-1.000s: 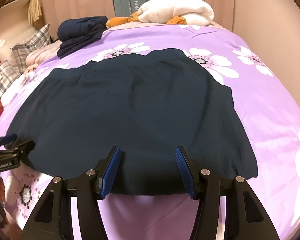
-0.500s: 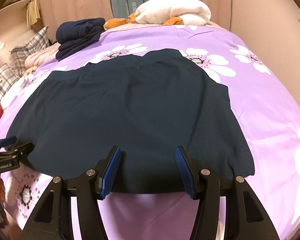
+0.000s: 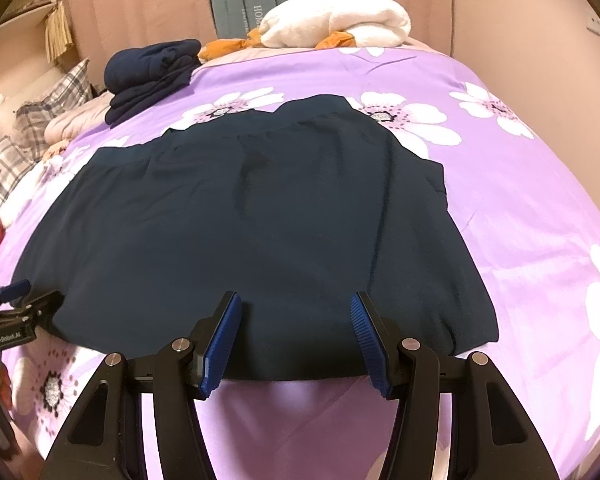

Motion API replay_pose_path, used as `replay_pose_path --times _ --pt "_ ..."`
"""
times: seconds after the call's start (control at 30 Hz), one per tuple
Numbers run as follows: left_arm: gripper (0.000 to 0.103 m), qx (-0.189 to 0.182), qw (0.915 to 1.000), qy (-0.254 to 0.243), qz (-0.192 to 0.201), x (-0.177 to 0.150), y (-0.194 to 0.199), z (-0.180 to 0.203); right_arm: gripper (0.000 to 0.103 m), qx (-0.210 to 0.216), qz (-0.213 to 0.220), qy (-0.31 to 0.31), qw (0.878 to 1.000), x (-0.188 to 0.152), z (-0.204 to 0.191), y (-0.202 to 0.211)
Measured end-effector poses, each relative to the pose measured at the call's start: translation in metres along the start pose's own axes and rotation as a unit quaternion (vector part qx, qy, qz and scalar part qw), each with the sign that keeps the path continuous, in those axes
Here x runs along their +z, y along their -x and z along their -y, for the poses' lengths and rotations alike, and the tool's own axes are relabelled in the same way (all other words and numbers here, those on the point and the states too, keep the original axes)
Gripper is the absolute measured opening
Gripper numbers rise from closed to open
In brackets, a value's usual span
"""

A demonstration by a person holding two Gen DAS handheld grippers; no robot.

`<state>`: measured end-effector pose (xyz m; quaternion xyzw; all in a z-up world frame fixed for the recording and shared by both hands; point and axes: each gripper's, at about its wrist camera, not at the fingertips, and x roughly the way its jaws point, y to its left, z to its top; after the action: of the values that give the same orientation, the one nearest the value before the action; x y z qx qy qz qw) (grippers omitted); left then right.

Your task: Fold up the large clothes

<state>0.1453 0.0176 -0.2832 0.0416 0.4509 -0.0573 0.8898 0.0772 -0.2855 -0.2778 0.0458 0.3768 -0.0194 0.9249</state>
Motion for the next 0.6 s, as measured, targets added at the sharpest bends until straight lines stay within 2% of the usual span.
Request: replay_pose_path --times 0.6 --pt "0.098 0.004 1.0000 -0.001 -0.001 -0.006 0.003 -0.004 0.062 0.003 -0.004 -0.031 0.999 -0.006 0.012 0.004"
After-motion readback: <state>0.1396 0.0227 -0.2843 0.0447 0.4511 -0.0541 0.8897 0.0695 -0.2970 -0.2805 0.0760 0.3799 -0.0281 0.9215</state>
